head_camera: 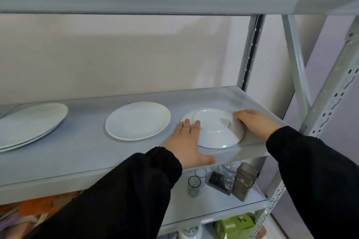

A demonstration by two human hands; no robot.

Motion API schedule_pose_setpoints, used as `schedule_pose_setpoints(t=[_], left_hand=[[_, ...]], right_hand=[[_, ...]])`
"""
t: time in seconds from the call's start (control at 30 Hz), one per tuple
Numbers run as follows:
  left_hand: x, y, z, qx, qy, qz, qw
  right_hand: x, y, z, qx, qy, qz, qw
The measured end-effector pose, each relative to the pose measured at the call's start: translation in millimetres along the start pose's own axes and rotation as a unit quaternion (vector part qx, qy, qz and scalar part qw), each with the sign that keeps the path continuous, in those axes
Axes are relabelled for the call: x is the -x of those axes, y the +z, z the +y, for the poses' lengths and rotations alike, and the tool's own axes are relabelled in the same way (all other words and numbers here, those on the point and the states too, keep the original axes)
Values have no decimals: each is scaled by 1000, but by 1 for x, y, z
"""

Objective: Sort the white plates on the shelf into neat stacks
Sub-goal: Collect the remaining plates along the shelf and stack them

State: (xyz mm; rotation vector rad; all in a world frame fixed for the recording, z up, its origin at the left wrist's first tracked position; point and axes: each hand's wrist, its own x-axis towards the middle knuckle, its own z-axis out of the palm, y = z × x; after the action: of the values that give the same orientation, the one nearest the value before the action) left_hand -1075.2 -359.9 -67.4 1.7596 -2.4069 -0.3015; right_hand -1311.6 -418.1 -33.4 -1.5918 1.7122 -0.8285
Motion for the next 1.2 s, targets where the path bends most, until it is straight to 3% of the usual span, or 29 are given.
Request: schedule_pose_setpoints(t=[0.3, 0.4, 0.5, 0.6, 0.67, 0.73, 0.83, 0.93, 1.0, 1.1, 1.2], left_hand=[[19, -4, 10, -41, 38, 67, 996], [25, -14, 13, -80, 64, 142, 984], [27, -34, 5, -38, 11, 245, 969], [30, -53, -11, 122, -39, 287, 949], [40, -67, -23, 220, -60, 304, 925], [53, -82, -36, 363, -93, 302, 876], [75, -98, -60, 585, -97, 266, 760], [99, -111, -94, 669, -94, 277, 683], [117, -119, -118, 692, -96, 286, 656], [145, -130, -154, 708, -115, 308, 625], [178, -144, -189, 666, -162, 317, 655]], right_hand=[[15, -13, -6, -290, 19, 33, 956], [21, -13, -28, -360, -21, 67, 930], [22, -6, -58, -392, -84, 51, 915], [26, 14, -83, -305, -157, 8, 939], [32, 30, -103, -181, -228, -1, 957], [41, 48, -123, -21, -310, -16, 950], [50, 86, -151, 216, -432, -64, 873], [52, 129, -171, 319, -512, -104, 791], [52, 156, -185, 327, -562, -82, 755], [55, 198, -207, 298, -613, -46, 731], [58, 244, -229, 262, -654, -7, 710]])
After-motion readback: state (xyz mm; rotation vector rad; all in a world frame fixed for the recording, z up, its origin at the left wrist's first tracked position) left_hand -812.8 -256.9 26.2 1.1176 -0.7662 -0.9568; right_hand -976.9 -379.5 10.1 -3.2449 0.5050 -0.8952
